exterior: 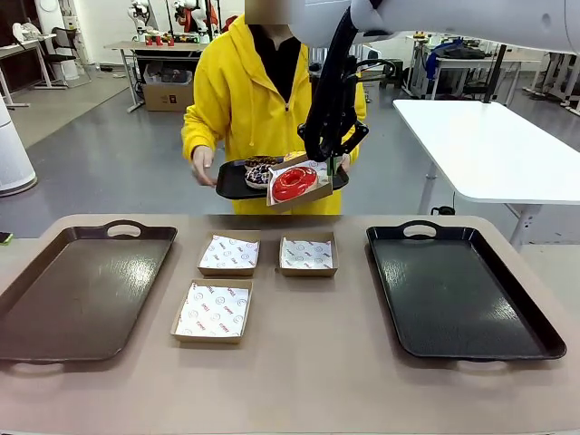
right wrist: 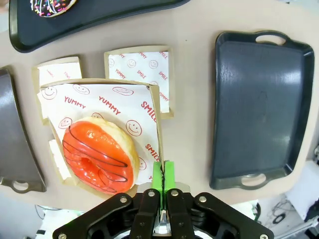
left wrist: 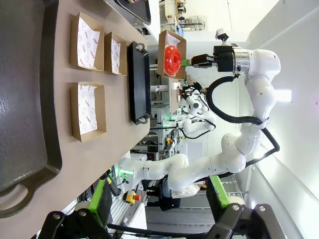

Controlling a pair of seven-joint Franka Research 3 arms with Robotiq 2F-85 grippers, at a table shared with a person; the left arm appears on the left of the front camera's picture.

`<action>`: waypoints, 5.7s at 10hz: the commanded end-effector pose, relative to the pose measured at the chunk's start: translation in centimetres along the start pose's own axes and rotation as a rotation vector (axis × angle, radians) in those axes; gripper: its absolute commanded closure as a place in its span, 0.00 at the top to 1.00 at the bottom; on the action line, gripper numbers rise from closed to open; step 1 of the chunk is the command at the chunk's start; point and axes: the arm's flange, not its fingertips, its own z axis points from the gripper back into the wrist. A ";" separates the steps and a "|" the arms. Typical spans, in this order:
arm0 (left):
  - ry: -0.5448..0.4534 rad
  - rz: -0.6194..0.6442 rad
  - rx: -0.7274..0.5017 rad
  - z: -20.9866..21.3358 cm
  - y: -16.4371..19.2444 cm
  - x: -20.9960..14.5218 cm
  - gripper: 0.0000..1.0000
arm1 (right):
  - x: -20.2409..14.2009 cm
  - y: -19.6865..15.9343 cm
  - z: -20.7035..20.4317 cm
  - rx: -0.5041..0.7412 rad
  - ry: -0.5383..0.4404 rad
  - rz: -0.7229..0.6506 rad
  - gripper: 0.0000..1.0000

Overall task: Individually package the donuts and arrange them on the tray.
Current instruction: Place the picked Paper togo box on the Handle tray while simultaneously picking up another Paper togo box from the table with the other hand.

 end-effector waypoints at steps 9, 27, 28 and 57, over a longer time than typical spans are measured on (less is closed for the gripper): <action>0.320 0.027 0.680 -19.7 -15.8 6.6 1.00 | -13.2 -19.3 -0.2 0.033 0.009 -0.001 0.01; 0.227 -0.100 1.231 -35.9 -3.5 2.8 1.00 | -14.8 -21.3 -10.7 0.026 0.036 0.086 0.01; 0.227 -0.100 1.231 -35.9 -3.5 2.8 1.00 | -15.0 -21.5 -10.9 0.025 0.038 0.092 0.01; 0.194 -0.211 1.308 -38.3 3.4 0.3 0.07 | -13.7 -26.9 -20.3 0.137 0.112 -0.034 1.00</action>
